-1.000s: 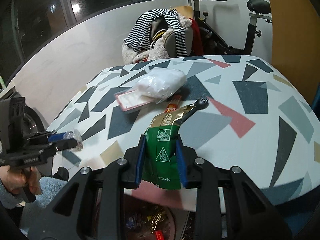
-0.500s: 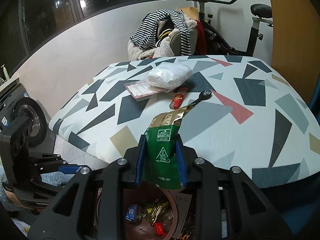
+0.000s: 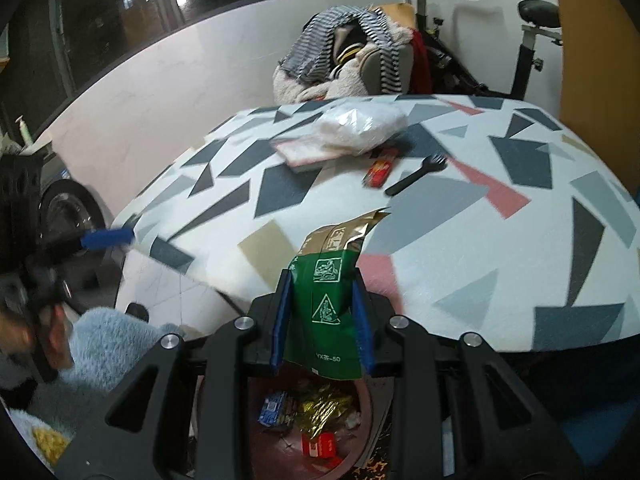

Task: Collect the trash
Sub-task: 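Drop the clear wrapper into the brown bin with the left tool while the right tool drops the green packet, then grasp the black spork with the right tool while the left tool grasps the red-bordered card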

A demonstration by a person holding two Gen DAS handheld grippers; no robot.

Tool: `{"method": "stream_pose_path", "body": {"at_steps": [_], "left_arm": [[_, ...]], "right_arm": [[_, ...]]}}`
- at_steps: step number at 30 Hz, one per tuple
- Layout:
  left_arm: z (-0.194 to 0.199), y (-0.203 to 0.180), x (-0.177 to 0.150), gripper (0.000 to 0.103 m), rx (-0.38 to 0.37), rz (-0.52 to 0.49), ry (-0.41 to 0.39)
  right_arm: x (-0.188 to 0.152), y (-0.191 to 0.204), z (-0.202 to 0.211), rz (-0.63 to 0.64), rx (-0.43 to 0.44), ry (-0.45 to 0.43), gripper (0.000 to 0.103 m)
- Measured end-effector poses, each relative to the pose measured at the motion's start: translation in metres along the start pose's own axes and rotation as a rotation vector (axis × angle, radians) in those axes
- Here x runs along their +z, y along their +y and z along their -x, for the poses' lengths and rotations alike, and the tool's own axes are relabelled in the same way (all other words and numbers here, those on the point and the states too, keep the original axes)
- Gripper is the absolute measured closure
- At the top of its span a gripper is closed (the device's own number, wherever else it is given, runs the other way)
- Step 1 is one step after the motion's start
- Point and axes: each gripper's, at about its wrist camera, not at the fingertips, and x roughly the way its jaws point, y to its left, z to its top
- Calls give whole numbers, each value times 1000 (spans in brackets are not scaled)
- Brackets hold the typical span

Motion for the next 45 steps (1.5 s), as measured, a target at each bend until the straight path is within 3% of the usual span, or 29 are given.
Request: {"method": "stream_pose_path", "body": {"at_steps": [10, 14, 23, 33, 36, 40, 45], "left_arm": [[30, 5, -14, 7, 107, -42, -25], [36, 8, -19, 7, 119, -33, -35], [38, 17, -31, 7, 120, 17, -26], [36, 18, -33, 7, 115, 30, -23], [35, 19, -34, 7, 115, 33, -19], [36, 19, -33, 7, 115, 39, -18], [36, 18, -33, 7, 112, 41, -18]], "right_arm": [[-29, 43, -19, 190, 62, 88, 72], [-45, 66, -36, 299, 42, 169, 72], [-59, 74, -62, 307, 41, 279, 72], [-63, 75, -72, 310, 43, 309, 71], [-63, 74, -73, 308, 41, 315, 65], [-63, 75, -72, 311, 32, 313, 42], [-62, 71, -67, 299, 27, 289, 29]]}}
